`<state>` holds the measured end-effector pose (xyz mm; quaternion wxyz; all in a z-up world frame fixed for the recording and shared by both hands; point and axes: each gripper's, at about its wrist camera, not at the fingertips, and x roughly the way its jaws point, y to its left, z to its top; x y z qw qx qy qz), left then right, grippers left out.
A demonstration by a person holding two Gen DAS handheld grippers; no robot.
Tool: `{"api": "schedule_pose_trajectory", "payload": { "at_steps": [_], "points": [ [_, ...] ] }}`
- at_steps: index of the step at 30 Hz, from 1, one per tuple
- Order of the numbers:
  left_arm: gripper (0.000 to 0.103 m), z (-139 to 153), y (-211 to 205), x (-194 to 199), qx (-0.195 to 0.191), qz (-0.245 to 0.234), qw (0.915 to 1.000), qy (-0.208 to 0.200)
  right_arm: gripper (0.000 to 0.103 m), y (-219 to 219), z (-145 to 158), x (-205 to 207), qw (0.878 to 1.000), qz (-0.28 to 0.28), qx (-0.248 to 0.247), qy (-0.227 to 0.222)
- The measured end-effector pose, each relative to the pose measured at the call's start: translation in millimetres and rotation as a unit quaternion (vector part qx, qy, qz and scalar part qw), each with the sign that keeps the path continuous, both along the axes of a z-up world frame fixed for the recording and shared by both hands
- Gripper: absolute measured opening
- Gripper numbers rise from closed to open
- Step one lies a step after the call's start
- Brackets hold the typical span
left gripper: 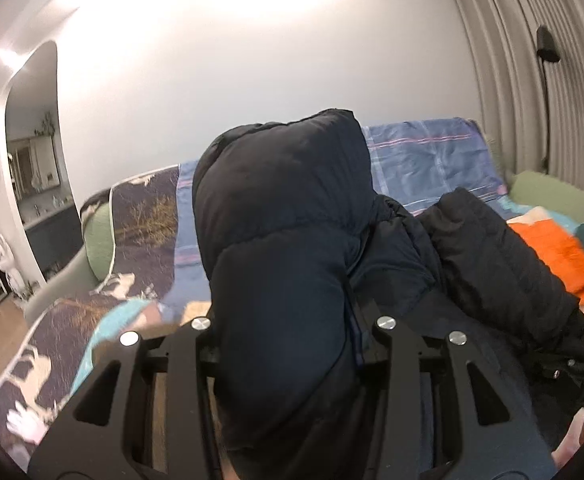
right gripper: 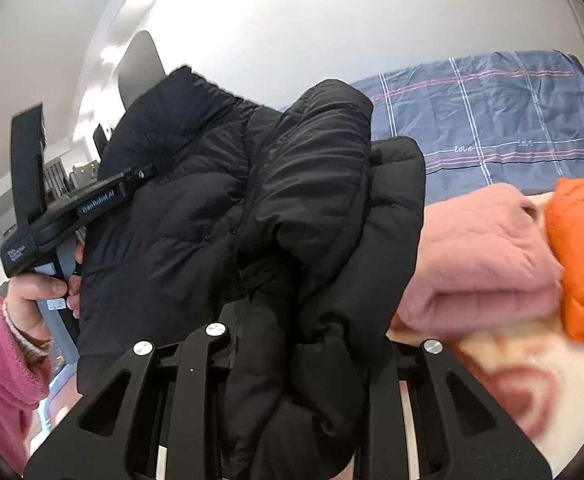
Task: Fold large clothes
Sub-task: 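Carry the jacket bundle beside the pink folded blanket and lower it with both tools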
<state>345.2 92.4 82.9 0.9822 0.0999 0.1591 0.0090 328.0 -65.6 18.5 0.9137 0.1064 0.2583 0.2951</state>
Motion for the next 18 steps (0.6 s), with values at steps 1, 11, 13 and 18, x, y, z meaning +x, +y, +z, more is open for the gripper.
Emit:
{"api": "schedule_pose_trajectory", "payload": {
  "at_steps": [1,11,13,18],
  "points": [
    [0.041,-2.4,-0.4,12.9,0.007,0.002,1.0,0.0,0.025,5.2,-5.9,14.5,1.0,-0.003,-0.002,0.003],
    [0.07,-121.9,19.0,176.2,0.083,0.145,0.9848,0.047,0.032,67.4,-126.0,152.6,0.985,-0.09,-0.133,0.065],
    [0.071,-173.4,6.2,192.9,0.101,0.146,0.98,0.089,0.038,84.4,-133.3,142.4,0.978,-0.094,-0.182,0.028],
    [0.069,-201.9,-4.7,195.1,0.165,0.161,0.9692,0.087,0.043,84.6,-131.1,138.7,0.976,-0.101,-0.192,0.026]
  ]
}}
